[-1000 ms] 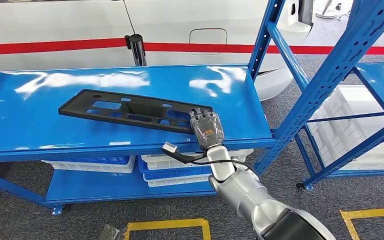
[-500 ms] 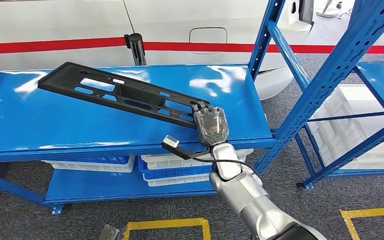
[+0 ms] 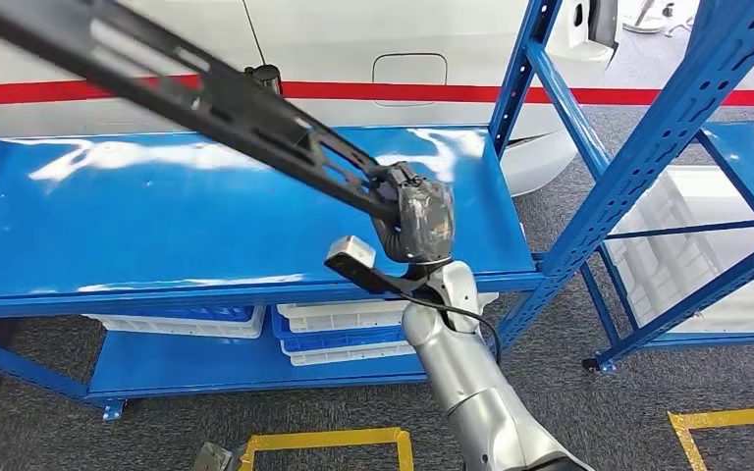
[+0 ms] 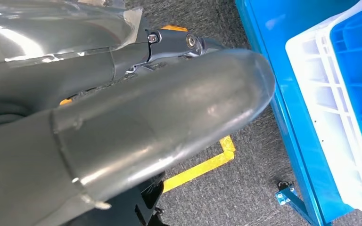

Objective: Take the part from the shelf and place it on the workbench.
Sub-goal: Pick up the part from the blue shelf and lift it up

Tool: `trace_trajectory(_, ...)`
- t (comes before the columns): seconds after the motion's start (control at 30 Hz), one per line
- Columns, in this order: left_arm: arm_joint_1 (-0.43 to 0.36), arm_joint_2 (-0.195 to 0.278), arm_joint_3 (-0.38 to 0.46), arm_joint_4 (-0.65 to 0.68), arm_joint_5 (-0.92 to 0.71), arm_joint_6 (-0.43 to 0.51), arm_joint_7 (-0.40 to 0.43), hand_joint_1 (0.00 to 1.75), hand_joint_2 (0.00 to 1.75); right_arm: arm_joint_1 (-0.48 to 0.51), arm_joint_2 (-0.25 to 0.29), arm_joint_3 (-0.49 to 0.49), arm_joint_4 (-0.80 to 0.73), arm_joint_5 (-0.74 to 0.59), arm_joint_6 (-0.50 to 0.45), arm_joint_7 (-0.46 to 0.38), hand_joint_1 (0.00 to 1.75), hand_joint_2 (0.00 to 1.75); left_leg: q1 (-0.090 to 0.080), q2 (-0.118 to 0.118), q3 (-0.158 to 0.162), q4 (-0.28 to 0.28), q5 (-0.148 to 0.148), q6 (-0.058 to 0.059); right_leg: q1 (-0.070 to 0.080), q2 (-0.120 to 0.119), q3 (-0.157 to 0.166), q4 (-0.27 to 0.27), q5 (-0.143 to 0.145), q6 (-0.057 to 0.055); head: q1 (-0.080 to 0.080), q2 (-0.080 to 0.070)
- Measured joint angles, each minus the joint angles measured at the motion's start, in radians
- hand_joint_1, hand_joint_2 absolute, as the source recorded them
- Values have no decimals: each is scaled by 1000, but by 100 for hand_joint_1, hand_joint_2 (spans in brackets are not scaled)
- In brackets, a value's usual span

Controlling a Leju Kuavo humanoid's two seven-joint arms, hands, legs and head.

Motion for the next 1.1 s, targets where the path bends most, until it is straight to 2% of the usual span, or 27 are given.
trace_trajectory(0.07,3,0,1,0,5,1,-13,0,175,7,-5,27,-49,-221,42,-12,175,175,0,0,0,0,0,0,0,0,0,0,0,0,0,0)
trace_trajectory(0.17,10,2,3,0,13,-6,-30,0,175,24,-31,96,-138,-507,149,-8,175,175,-1,0,0,0,0,0,0,0,0,0,0,0,0,0)
trace_trajectory(0.27,12,2,3,0,14,-8,-34,0,175,31,-43,119,-167,-578,183,-6,175,175,-1,0,0,0,0,0,0,0,0,0,0,0,0,0)
trace_trajectory(0.4,33,8,3,-4,26,2,-42,0,175,122,-142,246,-378,-911,333,-40,175,175,-1,0,-1,0,0,0,0,-1,-1,0,0,0,0,0)
trace_trajectory(0.63,43,11,2,-13,36,13,-44,0,175,166,-208,307,-491,-989,371,-61,175,175,1,0,-2,0,0,0,0,-1,-3,0,0,0,0,0)
trace_trajectory(0.83,51,13,-5,-34,57,75,-44,0,175,221,-265,349,-576,-1047,403,-65,175,175,0,0,-2,0,0,0,0,-1,-2,0,0,0,0,0)
trace_trajectory(1.1,53,14,-24,-48,84,105,-44,0,175,253,-305,398,-600,-1073,406,-53,175,175,0,0,-2,0,0,0,0,-1,-2,0,0,0,0,0)
